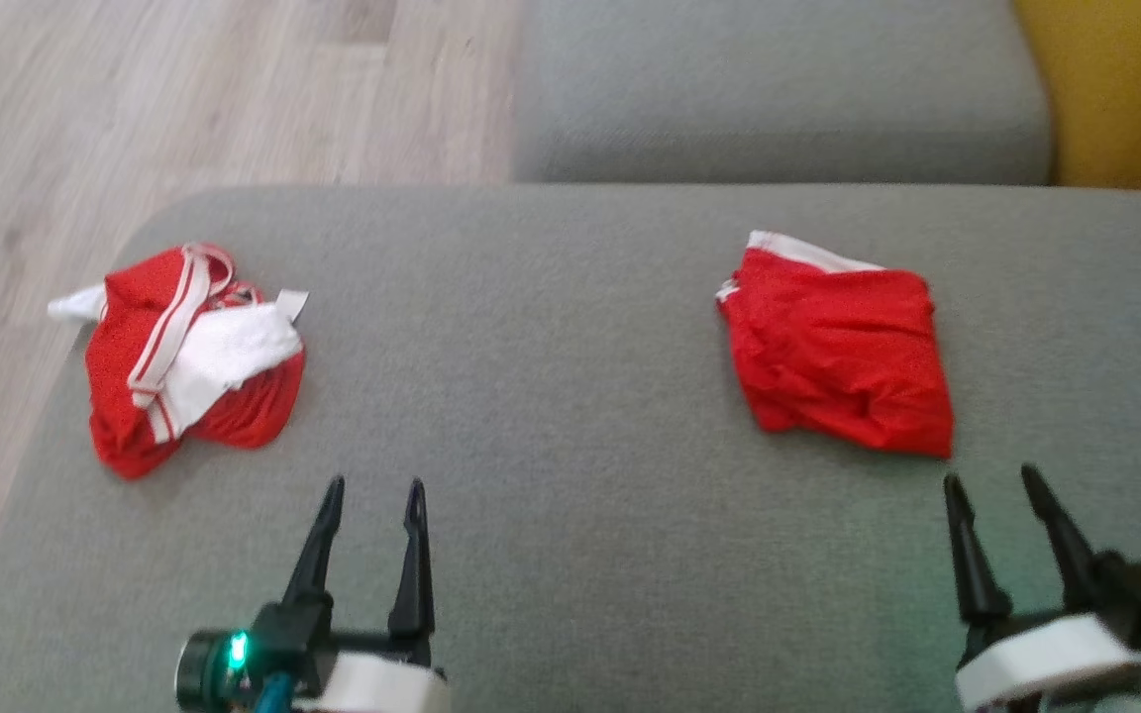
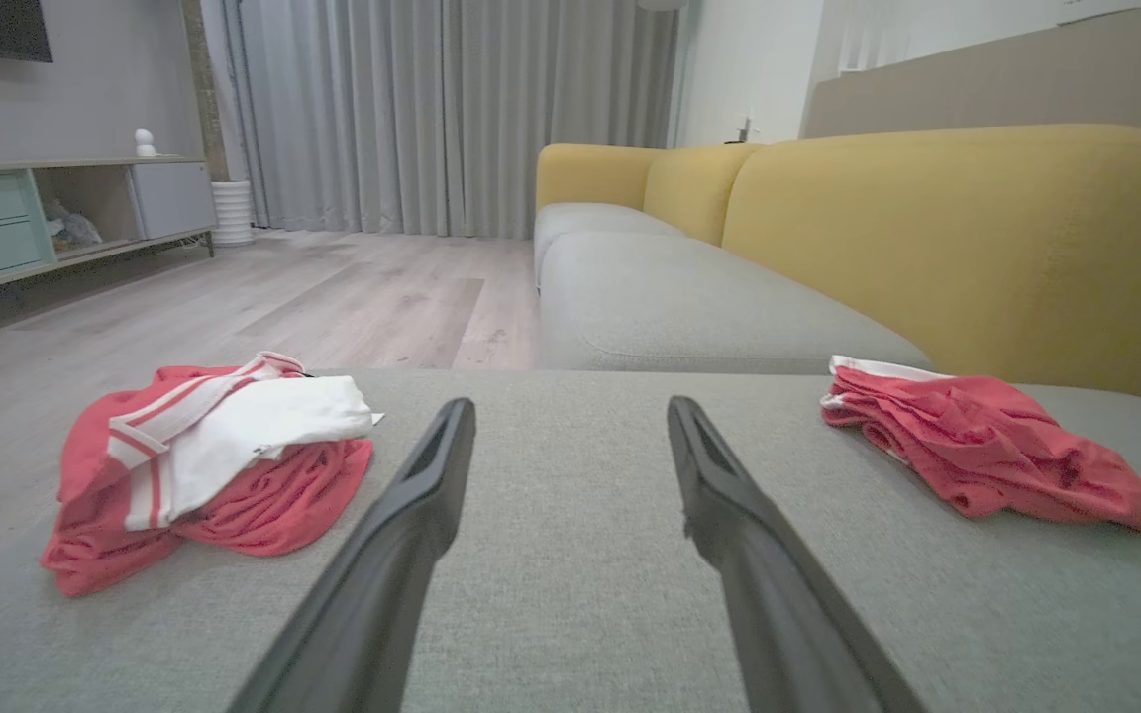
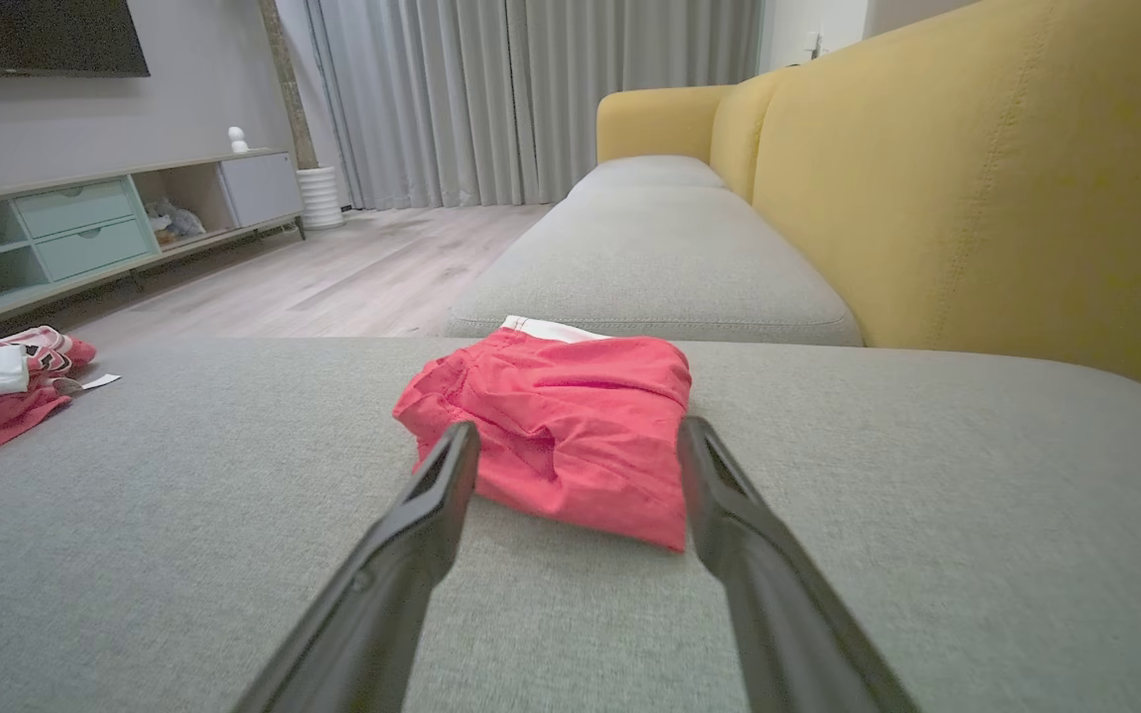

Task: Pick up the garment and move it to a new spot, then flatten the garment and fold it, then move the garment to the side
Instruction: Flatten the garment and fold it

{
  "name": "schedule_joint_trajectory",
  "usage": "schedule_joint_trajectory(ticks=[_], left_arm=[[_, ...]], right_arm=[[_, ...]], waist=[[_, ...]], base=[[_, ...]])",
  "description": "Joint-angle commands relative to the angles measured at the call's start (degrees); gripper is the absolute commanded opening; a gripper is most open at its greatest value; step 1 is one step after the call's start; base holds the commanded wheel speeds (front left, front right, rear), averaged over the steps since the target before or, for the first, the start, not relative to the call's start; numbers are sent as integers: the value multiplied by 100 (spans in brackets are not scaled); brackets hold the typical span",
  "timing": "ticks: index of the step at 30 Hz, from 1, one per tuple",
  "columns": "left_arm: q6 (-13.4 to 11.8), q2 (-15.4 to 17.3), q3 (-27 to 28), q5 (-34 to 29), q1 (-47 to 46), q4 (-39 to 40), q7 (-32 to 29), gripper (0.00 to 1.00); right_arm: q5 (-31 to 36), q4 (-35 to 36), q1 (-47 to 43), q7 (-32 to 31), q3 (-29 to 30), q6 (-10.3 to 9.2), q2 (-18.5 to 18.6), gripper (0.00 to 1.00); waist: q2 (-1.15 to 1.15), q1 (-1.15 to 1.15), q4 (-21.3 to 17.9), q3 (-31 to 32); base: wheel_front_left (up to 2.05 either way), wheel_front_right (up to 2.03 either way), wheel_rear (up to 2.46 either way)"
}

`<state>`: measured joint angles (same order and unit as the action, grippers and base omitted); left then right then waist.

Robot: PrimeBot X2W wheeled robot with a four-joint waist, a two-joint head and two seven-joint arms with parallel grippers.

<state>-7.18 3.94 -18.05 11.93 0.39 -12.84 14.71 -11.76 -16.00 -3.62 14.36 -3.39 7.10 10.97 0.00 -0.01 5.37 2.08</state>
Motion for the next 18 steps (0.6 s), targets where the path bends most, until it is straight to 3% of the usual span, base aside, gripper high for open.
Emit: schedule_joint_trajectory(ticks=[1, 8, 18], left_arm=[[34, 46, 266, -114, -48, 85, 29, 100], [78, 20, 539, -231, 335, -145, 29, 100], [166, -41, 706, -329, 474, -256, 29, 100]], right_arm=[[170, 343, 17, 63, -33, 39, -41, 100], [305, 467, -287, 63, -89, 39, -143, 100], [212, 390, -364, 63, -139, 39, -91, 100]], waist=[[0, 1, -184, 198], [0, 1, -415, 383], [0, 1, -409, 501]], base=[[0, 0, 0], [0, 0, 0], [0, 0, 0]])
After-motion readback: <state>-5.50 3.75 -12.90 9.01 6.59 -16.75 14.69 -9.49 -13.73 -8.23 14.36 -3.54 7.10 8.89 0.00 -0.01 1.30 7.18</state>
